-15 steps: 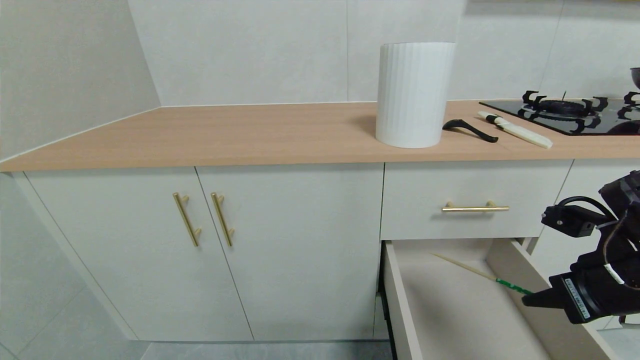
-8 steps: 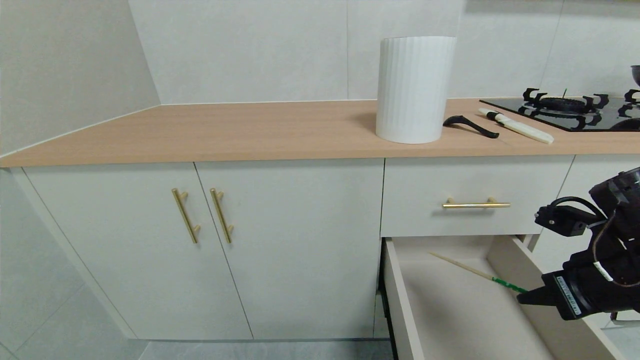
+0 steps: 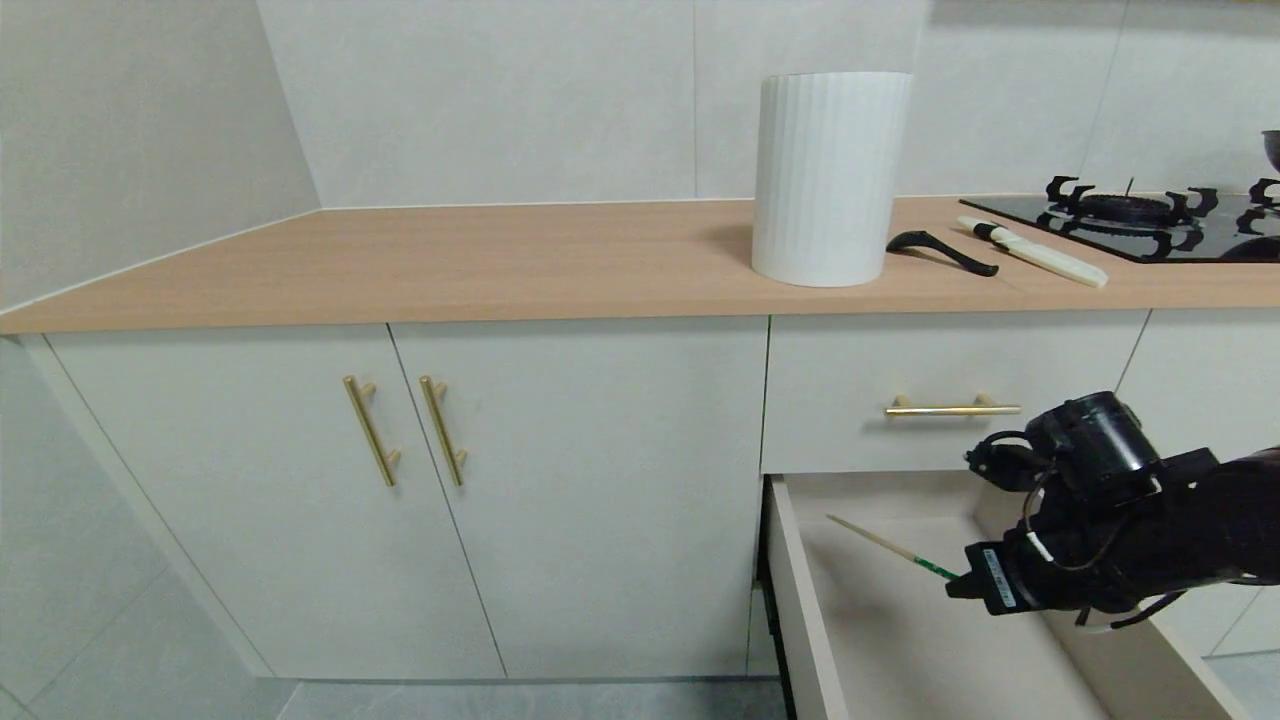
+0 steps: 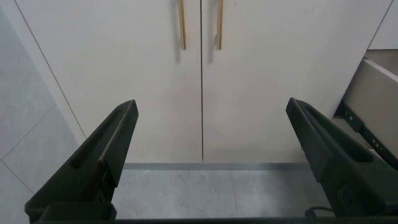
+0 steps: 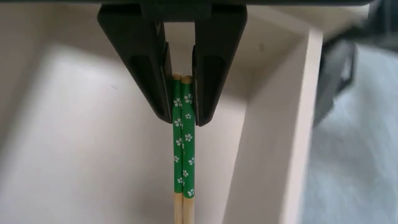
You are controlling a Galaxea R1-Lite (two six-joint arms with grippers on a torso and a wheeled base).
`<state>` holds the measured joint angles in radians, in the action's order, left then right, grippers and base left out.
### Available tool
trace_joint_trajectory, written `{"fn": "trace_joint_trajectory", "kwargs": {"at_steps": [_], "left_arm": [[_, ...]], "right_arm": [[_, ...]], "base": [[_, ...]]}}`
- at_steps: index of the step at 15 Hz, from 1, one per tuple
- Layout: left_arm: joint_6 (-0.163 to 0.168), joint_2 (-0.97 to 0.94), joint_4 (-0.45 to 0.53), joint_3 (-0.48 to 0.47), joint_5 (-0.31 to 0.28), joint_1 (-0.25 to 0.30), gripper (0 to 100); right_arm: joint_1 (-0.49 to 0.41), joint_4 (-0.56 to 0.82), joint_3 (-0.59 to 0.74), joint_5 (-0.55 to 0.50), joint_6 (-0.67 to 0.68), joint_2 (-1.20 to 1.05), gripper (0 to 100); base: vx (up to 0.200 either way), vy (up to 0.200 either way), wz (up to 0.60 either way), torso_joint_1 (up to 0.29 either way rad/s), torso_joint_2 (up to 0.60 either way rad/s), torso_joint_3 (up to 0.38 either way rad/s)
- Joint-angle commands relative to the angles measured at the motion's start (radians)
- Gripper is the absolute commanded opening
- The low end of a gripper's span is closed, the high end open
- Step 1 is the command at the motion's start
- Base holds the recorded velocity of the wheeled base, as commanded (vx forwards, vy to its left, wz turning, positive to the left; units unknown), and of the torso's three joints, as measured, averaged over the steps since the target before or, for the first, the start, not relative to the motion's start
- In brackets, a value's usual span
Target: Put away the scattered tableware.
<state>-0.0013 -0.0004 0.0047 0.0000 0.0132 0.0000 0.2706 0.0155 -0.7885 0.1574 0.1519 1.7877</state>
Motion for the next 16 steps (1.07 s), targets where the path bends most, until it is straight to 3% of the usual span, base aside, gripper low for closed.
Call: {"fn": "trace_joint_trajectory", "kwargs": {"at_steps": [1,7,16], "left_arm": [[0.0,0.0,0.0,0.0,-0.001,0.0,100],[0.0,0.0,0.0,0.0,0.001,0.0,100],[0.0,0.0,0.0,0.0,0.001,0.0,100]], "right_arm": [[0.025,-0.071,0.005,-0.006,0.071,0.168,0],[0.073,-0.27,0.005,-0.127,0.136,0.417,0],[0.134,-0.322,0.002,-0.216,0.135,0.509,0]], "base": [[0.0,0.0,0.0,0.0,0.0,0.0],[0.0,0.0,0.0,0.0,0.0,0.0],[0.0,0.0,0.0,0.0,0.0,0.0]]}}
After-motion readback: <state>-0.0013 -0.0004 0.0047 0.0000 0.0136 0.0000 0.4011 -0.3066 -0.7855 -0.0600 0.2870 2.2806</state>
